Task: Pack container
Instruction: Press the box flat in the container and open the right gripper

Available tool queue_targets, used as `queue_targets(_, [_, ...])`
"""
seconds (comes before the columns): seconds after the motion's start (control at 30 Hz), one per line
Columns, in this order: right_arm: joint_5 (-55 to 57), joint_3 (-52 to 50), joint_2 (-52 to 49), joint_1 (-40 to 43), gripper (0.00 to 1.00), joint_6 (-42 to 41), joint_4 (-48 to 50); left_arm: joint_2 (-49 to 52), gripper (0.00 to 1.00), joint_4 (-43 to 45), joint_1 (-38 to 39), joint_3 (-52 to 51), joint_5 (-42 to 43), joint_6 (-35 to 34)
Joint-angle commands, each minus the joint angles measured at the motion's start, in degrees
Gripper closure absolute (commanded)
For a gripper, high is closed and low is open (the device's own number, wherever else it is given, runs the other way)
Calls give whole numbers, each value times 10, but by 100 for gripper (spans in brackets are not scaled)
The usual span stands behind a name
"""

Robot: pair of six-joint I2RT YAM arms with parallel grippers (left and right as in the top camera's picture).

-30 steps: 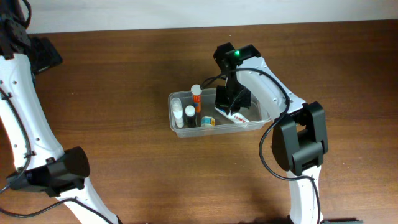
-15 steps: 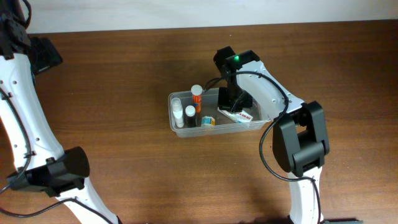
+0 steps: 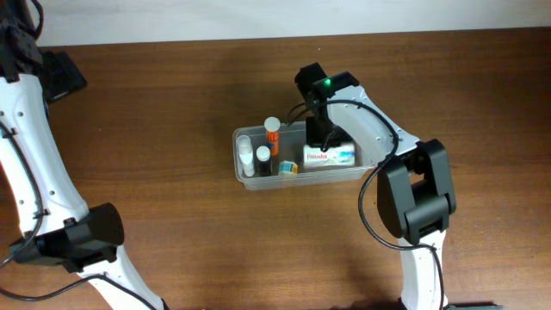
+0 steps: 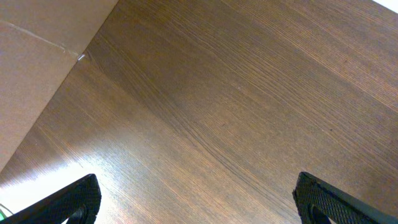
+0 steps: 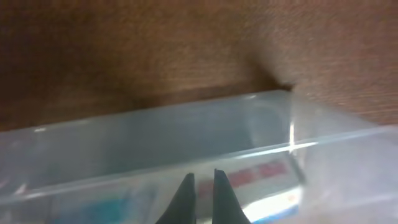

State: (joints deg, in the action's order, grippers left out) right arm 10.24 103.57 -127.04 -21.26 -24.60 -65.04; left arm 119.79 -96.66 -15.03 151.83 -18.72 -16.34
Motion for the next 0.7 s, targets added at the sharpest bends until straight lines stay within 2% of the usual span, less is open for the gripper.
queue_targets(0.0, [29, 7, -6, 14, 96, 21, 13, 3, 0, 0, -2, 2, -6, -6])
queue_targets(0.1, [21, 44, 2, 26, 96, 57, 1, 3, 0, 0, -2, 2, -6, -6])
queue_targets(0.33, [17, 107, 32, 30, 96, 79, -68, 3, 0, 0, -2, 2, -6, -6])
queue_targets(0.4, [-7, 110, 36, 30, 96, 83, -84, 3, 0, 0, -2, 2, -6, -6])
queue_targets(0.57, [-132, 109, 36, 30, 96, 159, -97, 3, 0, 0, -2, 2, -6, -6])
queue_targets(0.67, [-135, 106, 35, 30, 96, 160, -98, 3, 0, 0, -2, 2, -6, -6])
